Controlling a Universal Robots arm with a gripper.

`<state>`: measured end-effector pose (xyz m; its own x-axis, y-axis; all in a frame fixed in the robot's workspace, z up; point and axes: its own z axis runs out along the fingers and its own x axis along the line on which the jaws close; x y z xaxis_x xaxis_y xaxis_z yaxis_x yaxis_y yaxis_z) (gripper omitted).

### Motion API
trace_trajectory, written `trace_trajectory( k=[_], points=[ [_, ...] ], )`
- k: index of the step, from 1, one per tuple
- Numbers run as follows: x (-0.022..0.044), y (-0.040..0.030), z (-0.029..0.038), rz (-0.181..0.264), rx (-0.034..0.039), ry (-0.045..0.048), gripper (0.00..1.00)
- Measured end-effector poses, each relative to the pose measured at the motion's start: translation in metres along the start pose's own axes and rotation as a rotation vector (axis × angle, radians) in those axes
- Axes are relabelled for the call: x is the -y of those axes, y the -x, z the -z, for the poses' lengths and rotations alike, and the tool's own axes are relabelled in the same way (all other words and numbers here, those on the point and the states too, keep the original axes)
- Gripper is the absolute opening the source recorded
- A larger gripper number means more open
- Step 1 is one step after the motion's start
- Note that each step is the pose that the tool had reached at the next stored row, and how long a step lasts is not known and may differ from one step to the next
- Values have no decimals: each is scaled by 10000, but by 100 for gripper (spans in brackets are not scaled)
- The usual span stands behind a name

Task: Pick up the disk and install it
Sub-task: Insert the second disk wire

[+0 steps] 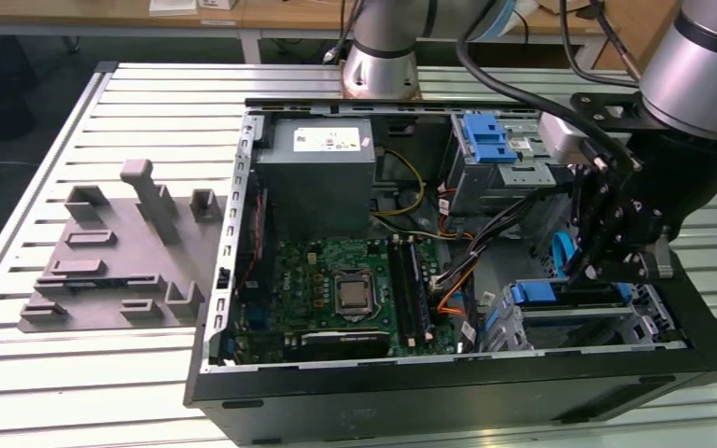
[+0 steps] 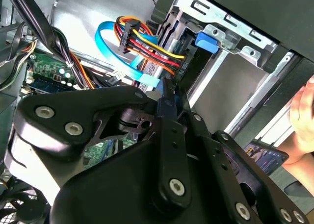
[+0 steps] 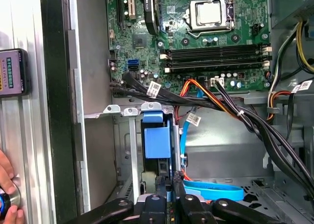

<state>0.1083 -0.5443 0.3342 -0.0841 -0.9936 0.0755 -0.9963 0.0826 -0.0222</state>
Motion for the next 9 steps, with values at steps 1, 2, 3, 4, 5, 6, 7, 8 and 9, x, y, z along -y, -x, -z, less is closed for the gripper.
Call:
trace_trajectory(
  k=[1, 2, 3, 4, 5, 6, 7, 8, 9],
  points=[
    [1, -1, -4, 0, 8, 0, 17],
    [2, -3, -8, 0, 14, 1, 17],
    [2, -5, -13, 0, 17, 1, 17],
    [3, -8, -17, 0, 20, 1, 17],
    [4, -10, -23, 0, 24, 1, 17],
    [6, -13, -28, 0, 24, 2, 17],
    [8, -16, -34, 0, 24, 2, 17],
    [10, -20, -40, 1, 24, 2, 17],
    [11, -22, -45, 0, 24, 2, 17]
  ],
)
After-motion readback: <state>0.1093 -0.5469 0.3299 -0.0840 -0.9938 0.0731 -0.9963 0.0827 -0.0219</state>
